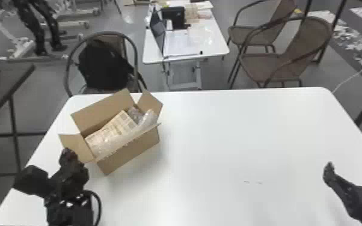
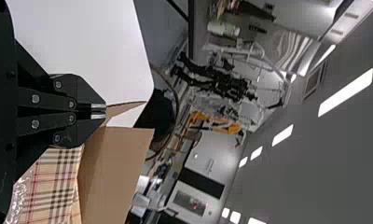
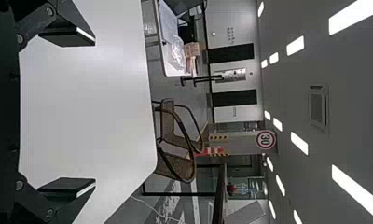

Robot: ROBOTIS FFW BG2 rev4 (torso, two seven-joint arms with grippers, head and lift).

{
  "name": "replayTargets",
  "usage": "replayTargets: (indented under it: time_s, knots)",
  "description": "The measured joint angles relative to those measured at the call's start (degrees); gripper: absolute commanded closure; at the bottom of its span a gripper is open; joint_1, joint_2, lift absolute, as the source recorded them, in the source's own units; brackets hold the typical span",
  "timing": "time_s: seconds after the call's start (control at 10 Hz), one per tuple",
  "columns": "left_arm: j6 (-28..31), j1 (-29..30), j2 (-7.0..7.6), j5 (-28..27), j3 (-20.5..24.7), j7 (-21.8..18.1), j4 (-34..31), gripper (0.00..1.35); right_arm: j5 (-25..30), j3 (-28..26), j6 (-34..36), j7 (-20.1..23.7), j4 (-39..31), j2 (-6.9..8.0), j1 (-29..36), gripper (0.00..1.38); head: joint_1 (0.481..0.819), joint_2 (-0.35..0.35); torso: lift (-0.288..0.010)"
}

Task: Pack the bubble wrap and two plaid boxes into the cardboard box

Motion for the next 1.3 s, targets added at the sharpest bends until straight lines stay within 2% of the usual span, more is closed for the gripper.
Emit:
replayTargets:
  time_s: [0.2, 0.4, 0.5, 0.6, 0.7, 0.8, 0.9, 1.0, 1.1, 1.2, 1.3]
  knots:
    - [-6.3, 1.8, 0.0, 0.4, -0.1, 6.0, 0.4, 1.21, -0.2, 0.0, 0.0, 0.0, -0.3, 0.0, 0.1, 0.22, 0.695, 0.187, -0.071]
    - [-15.1, 2.1, 0.0, -2.1, -0.4, 14.4, 2.9, 1.21, -0.4, 0.1, 0.4, 0.1, -0.4, -0.11, 0.1, 0.22, 0.695, 0.234, -0.071]
    - [-20.0, 1.7, 0.0, -4.7, -1.3, 20.2, 4.5, 1.21, -0.4, 0.2, 0.6, 0.1, -0.4, -0.18, 0.0, 0.22, 0.695, 0.249, -0.071]
    - [-22.8, 1.2, 0.0, -4.8, -2.1, 19.9, 5.8, 1.21, -0.4, 0.3, 0.8, 0.2, -0.4, -0.24, 0.0, 0.22, 0.695, 0.245, -0.071]
    - [-23.2, 0.9, 0.0, -3.4, -3.3, 19.1, 6.4, 1.04, -0.5, 0.3, 0.9, 0.3, -0.4, -0.27, -0.1, 0.22, 0.695, 0.239, -0.071]
    - [-23.3, 0.8, 0.0, -2.1, -4.9, 19.0, 6.7, 0.4, -0.5, 0.4, 0.9, 0.3, -0.4, -0.31, -0.1, 0.22, 0.695, 0.223, -0.071]
    - [-24.3, 0.7, 0.0, -0.7, -6.7, 19.0, 7.4, 0.0, -0.6, 0.4, 0.9, 0.3, -0.3, -0.35, -0.1, 0.22, 0.695, 0.207, -0.071]
    - [-25.3, 0.6, 0.0, 0.0, -7.5, 19.1, 7.8, 0.08, -0.6, 0.4, 0.9, 0.3, -0.3, -0.35, -0.1, 0.22, 0.695, 0.202, -0.071]
    - [-26.4, 0.6, 0.0, -0.9, -7.2, 19.3, 8.1, 0.24, -0.6, 0.4, 1.0, 0.3, -0.4, -0.35, -0.1, 0.22, 0.695, 0.2, -0.071]
    - [-28.0, 0.6, 0.0, -5.7, -4.9, 20.3, 8.2, 0.34, -0.5, 0.4, 1.0, 0.3, -0.5, -0.37, -0.1, 0.22, 0.695, 0.213, -0.071]
    - [-29.9, 0.6, 0.0, -13.5, -0.9, 19.3, 7.6, 0.41, -0.1, 0.4, 1.1, 0.3, -0.9, -0.41, -0.1, 0.22, 0.695, 0.235, -0.071]
